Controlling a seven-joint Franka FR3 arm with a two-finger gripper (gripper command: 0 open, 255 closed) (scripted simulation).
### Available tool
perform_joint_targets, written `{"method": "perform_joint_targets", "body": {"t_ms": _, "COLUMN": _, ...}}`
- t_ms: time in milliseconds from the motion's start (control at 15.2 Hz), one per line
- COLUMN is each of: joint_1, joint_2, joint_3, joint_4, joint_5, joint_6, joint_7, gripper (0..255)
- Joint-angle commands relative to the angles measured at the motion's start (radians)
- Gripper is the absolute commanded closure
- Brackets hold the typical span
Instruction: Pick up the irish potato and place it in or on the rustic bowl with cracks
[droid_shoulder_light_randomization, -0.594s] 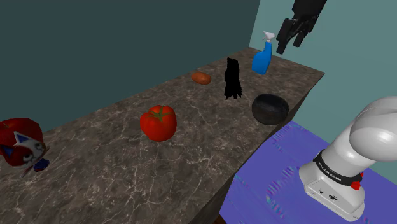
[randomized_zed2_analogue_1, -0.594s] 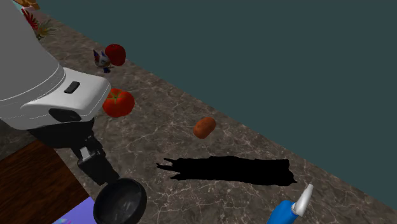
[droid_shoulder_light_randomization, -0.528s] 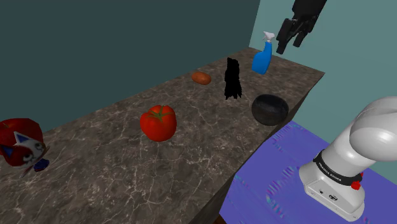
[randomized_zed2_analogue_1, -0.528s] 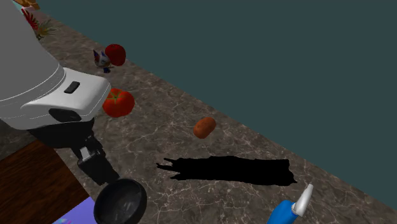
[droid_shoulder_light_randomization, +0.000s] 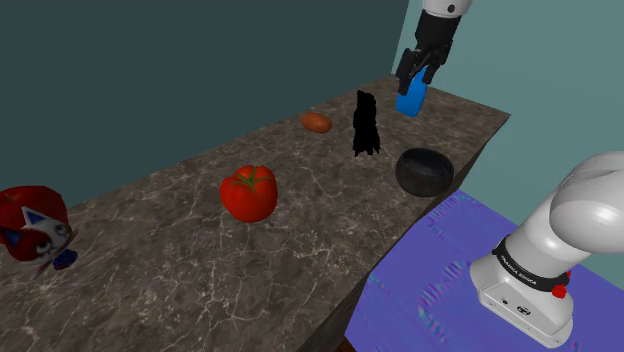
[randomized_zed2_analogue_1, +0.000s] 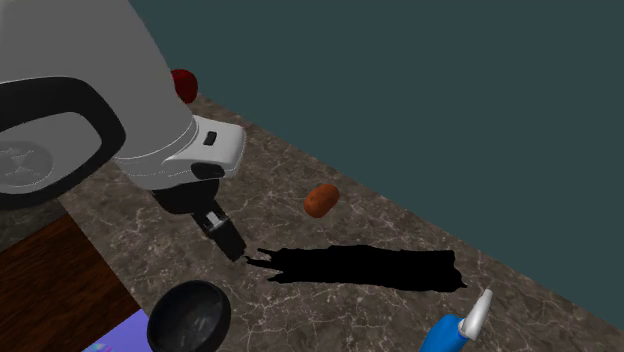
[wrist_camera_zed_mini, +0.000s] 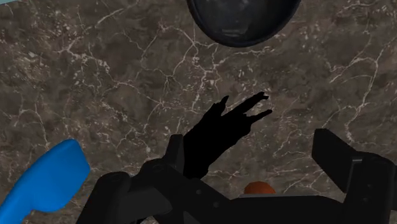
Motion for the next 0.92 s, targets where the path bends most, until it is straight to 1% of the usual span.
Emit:
{"method": "perform_joint_targets", "body": {"t_ms": 0, "joint_1": 0.003, "joint_2": 0.070, "joint_3": 0.006, "joint_4": 0.011, "joint_5": -0.001, "joint_6": 0.064, "joint_7": 0.001, "gripper": 0}}
{"method": "perform_joint_targets", "body": {"t_ms": 462, "joint_1": 0.005, "joint_2": 0.324, "joint_3": 0.017, "joint_4": 0.108, "joint_5": -0.017, "joint_6": 0.233, "joint_7": -0.009, "gripper": 0}}
{"method": "perform_joint_targets", "body": {"t_ms": 858, "joint_1": 0.010, "joint_2": 0.549, "joint_3": 0.027, "joint_4": 0.243, "joint_5": -0.039, "joint_6": 0.333, "joint_7": -0.012, "gripper": 0}}
